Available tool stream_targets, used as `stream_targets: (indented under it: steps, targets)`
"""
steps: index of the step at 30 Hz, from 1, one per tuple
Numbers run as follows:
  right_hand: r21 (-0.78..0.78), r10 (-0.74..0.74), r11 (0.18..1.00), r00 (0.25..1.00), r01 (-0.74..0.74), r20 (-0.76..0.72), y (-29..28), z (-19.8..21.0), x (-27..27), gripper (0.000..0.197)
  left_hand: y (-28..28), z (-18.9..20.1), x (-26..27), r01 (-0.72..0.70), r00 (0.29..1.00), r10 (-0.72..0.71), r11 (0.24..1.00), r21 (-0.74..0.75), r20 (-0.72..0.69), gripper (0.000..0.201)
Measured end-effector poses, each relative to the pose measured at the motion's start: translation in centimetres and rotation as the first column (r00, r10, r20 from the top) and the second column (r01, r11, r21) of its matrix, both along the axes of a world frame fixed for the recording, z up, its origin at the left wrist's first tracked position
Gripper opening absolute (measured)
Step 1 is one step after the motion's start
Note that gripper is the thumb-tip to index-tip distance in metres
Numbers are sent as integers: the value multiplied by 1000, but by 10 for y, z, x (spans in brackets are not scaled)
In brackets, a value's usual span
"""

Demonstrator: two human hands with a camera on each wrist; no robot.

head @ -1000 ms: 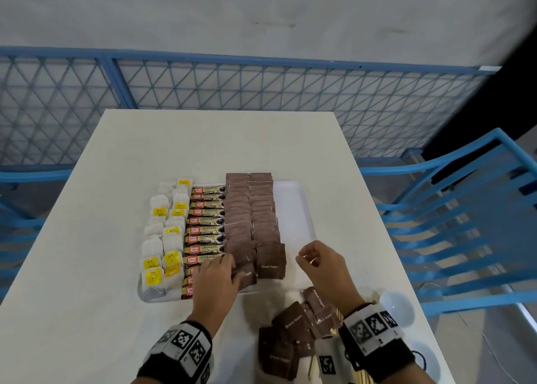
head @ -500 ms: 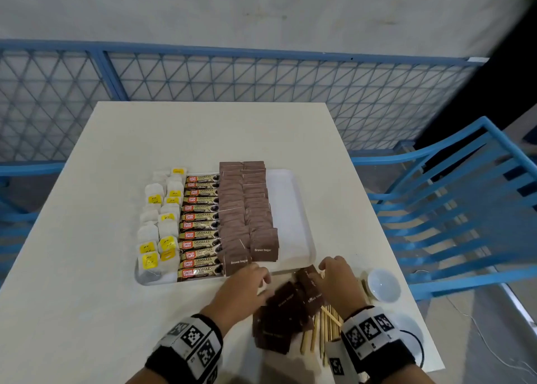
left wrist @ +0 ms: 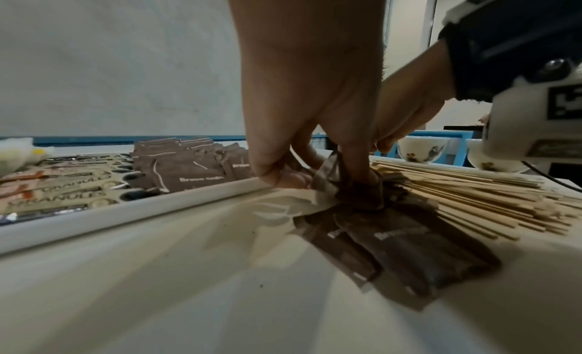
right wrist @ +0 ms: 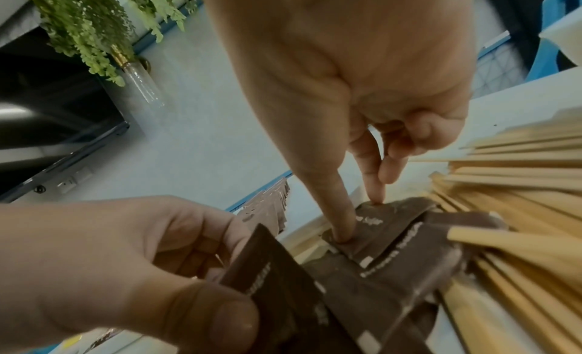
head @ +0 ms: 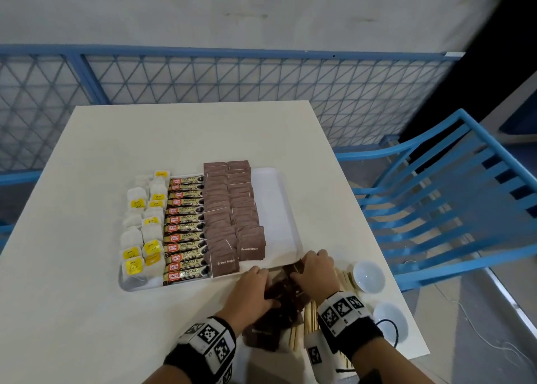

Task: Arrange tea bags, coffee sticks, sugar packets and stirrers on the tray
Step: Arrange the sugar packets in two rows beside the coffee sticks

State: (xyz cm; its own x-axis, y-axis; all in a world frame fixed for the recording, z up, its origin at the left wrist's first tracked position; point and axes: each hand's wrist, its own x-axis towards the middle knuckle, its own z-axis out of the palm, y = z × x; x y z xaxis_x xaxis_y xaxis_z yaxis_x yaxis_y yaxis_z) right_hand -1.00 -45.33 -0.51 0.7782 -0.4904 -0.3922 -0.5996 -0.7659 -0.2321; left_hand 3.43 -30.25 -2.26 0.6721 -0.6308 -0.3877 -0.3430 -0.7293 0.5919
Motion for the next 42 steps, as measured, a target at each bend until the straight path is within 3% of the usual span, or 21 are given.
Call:
stream_targets:
  steps: [4,9,11,13,17,20,23,25,28,30,33,37,40,42]
  targets:
    - [54,-19,998,999,21,-35,-5,-5,6,39,9,6,2,-46,991,28,990,-133,-129,29]
    - [86,-2,996,999,6,-46,-7,-6,11,18,21,15,11,-251,937,173,939,-237,-305,24]
    - [154,-53,986,998,59,-41,-9,-5,12,16,24,21,12,-243,931,162,944,-224,-327,16]
    - [226,-116,966,992,122,-39,-11,-2,12,15,27,27,10,-143,960,84,967,-211,-266,11]
    - [358,-200,915,980,186,2,-17,7,7,17,31,21,-1,145,984,-141,989,34,-111,49]
    - [416,-215,897,971,152,109,-19,19,1,14,32,15,-9,217,976,-217,953,213,-25,64]
    - [516,-113,856,987,38,115,-15,35,-8,19,31,13,-11,227,968,-249,924,308,35,64]
    - [534,64,842,997,-81,52,-7,41,-14,32,32,12,-11,230,968,-251,915,332,21,63]
    - [426,320,860,947,-280,-24,9,35,-18,53,33,13,-10,247,967,-255,911,330,-19,63]
    - [272,458,865,885,-422,-82,17,28,-19,64,35,12,-9,243,969,-244,920,306,-37,53]
    - [-30,619,775,767,-631,-168,23,19,-23,75,42,10,-8,216,976,-200,944,249,-91,37]
    - [-145,648,725,738,-674,-189,26,8,-25,68,54,11,-6,194,972,-176,974,117,-153,10]
    - [-150,654,718,733,-679,-187,26,8,-23,65,64,11,-4,100,974,-99,995,-7,-203,10]
    - [-150,664,712,727,-686,-176,25,9,-20,66,68,15,-2,-23,951,-7,995,-93,-308,9]
